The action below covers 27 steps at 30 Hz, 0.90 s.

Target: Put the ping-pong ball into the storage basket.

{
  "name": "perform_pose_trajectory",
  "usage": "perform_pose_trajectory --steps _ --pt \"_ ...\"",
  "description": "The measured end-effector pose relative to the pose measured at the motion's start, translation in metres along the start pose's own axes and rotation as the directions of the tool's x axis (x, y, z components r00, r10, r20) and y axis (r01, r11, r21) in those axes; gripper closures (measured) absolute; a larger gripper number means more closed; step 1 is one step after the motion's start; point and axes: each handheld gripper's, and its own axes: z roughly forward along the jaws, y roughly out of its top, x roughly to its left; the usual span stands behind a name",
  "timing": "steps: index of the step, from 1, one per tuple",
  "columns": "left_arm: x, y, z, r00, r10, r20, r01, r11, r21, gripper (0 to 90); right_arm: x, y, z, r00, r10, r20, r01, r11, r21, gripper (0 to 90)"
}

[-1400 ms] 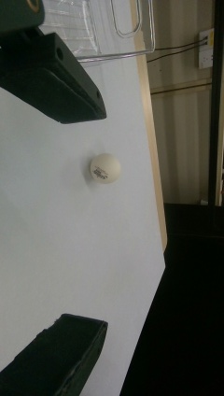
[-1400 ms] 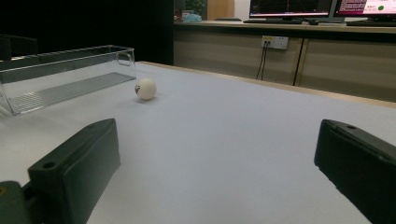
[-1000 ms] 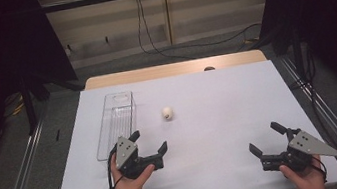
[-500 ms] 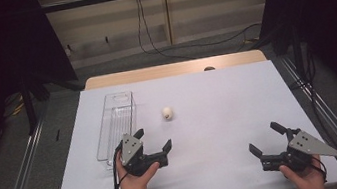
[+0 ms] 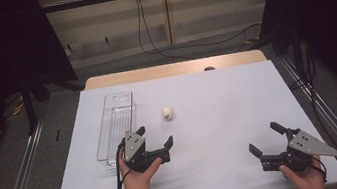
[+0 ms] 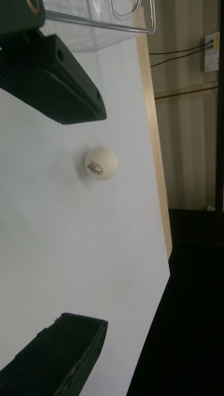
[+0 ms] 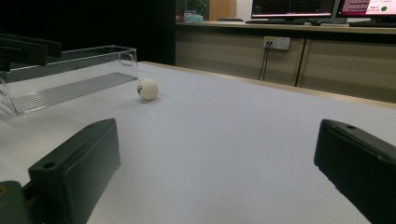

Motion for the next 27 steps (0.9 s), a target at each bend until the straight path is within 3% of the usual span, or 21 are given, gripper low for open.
perform_pose_trajectory --steps 7,27 --pt "-0.002 0.001 0.004 0.9999 0.015 0.003 -0.015 0.9999 0.007 2.3 0.000 0.000 0.000 1.0000 0.001 -0.005 -0.001 1.000 0.004 0.0" --pt "-0.005 0.004 0.021 0.9998 0.011 0.019 -0.011 0.9997 0.020 2.8 0.000 0.001 0.000 1.0000 -0.004 -0.003 0.004 1.000 -0.004 0.0"
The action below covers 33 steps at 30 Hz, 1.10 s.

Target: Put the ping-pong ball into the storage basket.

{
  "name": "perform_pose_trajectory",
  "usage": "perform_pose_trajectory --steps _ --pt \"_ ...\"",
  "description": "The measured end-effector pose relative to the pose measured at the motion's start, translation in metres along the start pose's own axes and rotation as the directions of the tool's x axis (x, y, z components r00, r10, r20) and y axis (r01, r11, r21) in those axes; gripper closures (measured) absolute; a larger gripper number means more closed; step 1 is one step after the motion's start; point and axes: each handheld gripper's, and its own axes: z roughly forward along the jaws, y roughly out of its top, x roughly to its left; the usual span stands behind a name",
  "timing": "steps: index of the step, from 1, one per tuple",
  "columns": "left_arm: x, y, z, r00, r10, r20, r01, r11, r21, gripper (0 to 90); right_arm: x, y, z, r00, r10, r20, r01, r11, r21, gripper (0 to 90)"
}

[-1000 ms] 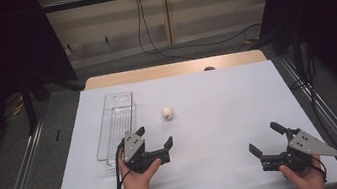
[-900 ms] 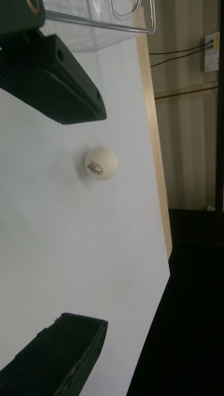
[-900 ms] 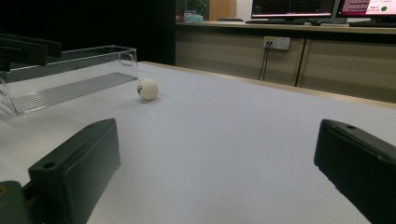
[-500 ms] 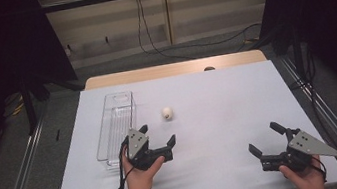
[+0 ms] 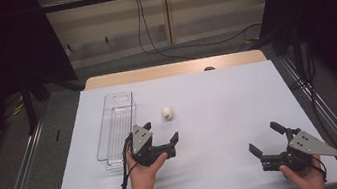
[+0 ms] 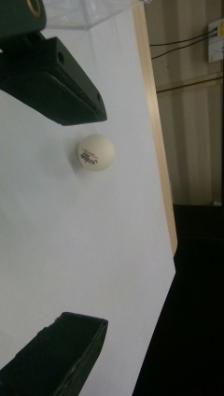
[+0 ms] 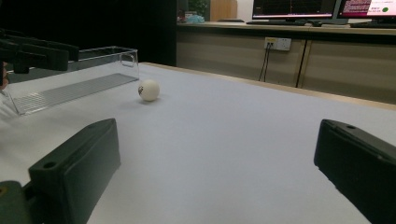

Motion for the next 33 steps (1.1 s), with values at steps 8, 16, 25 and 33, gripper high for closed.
perform_pose_trajectory --steps 8,16,25,33 --pt "-0.001 0.006 0.006 1.0000 0.002 0.003 -0.002 1.0000 -0.005 2.6 0.000 0.000 0.000 1.0000 0.008 0.001 -0.008 1.000 -0.002 0.0" --pt "-0.003 0.007 0.013 1.0000 -0.005 -0.004 0.005 1.0000 0.006 2.6 0.000 0.001 -0.001 0.9999 0.011 0.010 -0.011 1.000 -0.005 0.0" --pt "-0.003 0.007 0.023 0.9998 -0.020 -0.003 0.020 0.9997 0.011 2.6 0.000 0.001 0.000 1.0000 0.008 -0.003 -0.008 1.000 -0.001 0.0" --pt "-0.002 0.007 0.028 0.9998 -0.014 -0.016 0.015 0.9996 0.023 2.6 0.000 0.001 0.001 0.9999 0.011 0.002 -0.011 1.000 -0.005 0.0"
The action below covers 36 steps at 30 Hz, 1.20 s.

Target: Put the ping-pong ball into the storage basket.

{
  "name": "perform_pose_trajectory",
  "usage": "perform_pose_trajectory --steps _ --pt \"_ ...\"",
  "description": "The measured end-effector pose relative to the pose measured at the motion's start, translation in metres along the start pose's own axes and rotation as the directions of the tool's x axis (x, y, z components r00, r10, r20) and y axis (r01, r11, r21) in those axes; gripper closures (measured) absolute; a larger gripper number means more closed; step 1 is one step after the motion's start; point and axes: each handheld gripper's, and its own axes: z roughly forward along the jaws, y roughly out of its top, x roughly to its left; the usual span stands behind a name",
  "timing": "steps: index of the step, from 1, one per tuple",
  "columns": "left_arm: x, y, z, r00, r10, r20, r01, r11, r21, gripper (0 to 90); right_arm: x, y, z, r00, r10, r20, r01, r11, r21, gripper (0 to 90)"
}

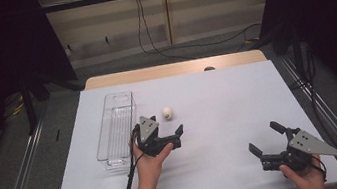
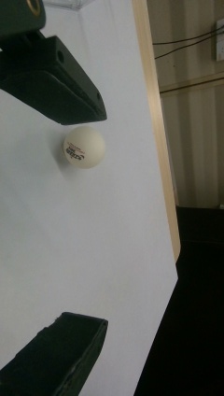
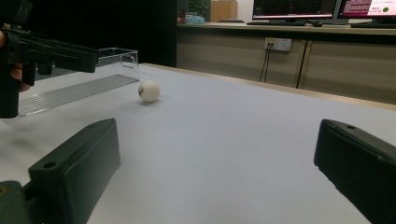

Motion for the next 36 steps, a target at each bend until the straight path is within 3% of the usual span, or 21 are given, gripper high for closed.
perform_pose_trajectory --steps 11,36 --pt "0.002 0.002 0.006 0.9996 -0.029 -0.004 0.029 0.9996 -0.001 2.7 -0.001 0.000 0.000 1.0000 -0.005 -0.002 0.005 1.000 0.003 0.0" --pt "0.009 0.001 0.017 0.9998 -0.017 -0.006 0.017 0.9989 0.044 3.0 -0.002 0.000 0.006 1.0000 -0.002 0.005 0.002 1.000 0.013 0.0"
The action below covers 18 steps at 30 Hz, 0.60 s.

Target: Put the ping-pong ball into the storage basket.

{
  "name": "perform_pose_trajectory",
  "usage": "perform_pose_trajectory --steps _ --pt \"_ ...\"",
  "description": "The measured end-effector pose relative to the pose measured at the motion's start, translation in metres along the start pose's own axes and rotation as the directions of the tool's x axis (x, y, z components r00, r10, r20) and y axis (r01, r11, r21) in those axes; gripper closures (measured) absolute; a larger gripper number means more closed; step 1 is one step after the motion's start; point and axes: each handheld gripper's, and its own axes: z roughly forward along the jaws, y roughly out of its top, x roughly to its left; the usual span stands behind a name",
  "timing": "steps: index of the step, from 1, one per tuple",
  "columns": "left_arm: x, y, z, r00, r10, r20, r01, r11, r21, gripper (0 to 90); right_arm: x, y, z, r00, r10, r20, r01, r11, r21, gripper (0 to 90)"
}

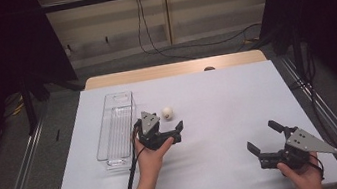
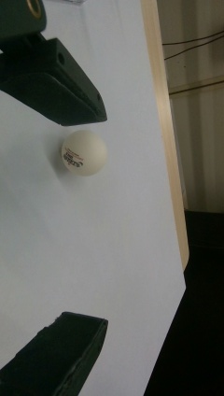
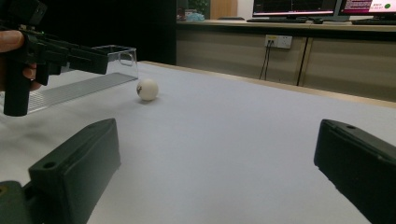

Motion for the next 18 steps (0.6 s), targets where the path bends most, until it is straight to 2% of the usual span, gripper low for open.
perform_pose_trajectory --steps 1,3,4,6,8,9,14,15,17,18 --pt "-0.0007 -0.0001 0.0012 0.9998 -0.018 -0.005 0.018 0.9998 -0.012 3.1 -0.0001 -0.0002 0.0001 0.9999 -0.004 -0.009 0.004 1.000 0.003 0.0" --pt "0.0007 -0.0002 0.0024 0.9996 -0.027 -0.001 0.027 0.9995 -0.014 3.4 0.0002 -0.0002 0.0005 1.0000 -0.002 -0.008 0.002 1.000 0.004 0.0" --pt "0.0011 0.0003 0.0020 0.9997 -0.024 -0.009 0.024 0.9997 -0.001 3.6 0.0001 -0.0002 0.0004 0.9999 -0.006 -0.009 0.006 1.000 0.003 0.0" --pt "0.0013 0.0007 0.0022 0.9996 -0.026 -0.011 0.026 0.9996 -0.012 3.6 0.0002 -0.0001 0.0003 0.9999 -0.007 -0.010 0.007 1.000 0.002 0.0" --pt "0.0019 0.0011 0.0032 0.9997 -0.026 -0.003 0.026 0.9997 -0.001 3.6 0.0001 -0.0002 0.0002 0.9999 -0.007 -0.009 0.007 1.000 0.001 0.0" --pt "0.0021 0.0015 0.0031 0.9997 -0.023 -0.012 0.023 0.9997 0.007 3.5 0.0001 -0.0001 0.0000 1.0000 -0.007 -0.007 0.007 1.000 0.002 0.0" --pt "0.0040 0.0039 0.0066 0.9999 -0.014 -0.008 0.014 0.9999 0.006 3.6 -0.0006 0.0000 -0.0006 1.0000 -0.001 -0.004 0.001 1.000 0.003 0.0" --pt "0.0030 0.0037 0.0077 0.9993 -0.033 -0.016 0.033 0.9994 -0.001 3.6 -0.0006 -0.0001 -0.0005 1.0000 -0.002 -0.004 0.002 1.000 0.004 0.0" --pt "0.0044 0.0041 0.0084 0.9995 -0.008 -0.031 0.008 0.9997 0.021 3.6 -0.0003 0.0003 -0.0005 1.0000 -0.002 0.001 0.002 1.000 -0.001 0.0" --pt "0.0045 0.0040 0.0092 0.9995 -0.009 -0.030 0.010 0.9997 0.020 3.6 -0.0002 0.0005 -0.0007 1.0000 -0.003 0.000 0.003 1.000 -0.002 0.0"
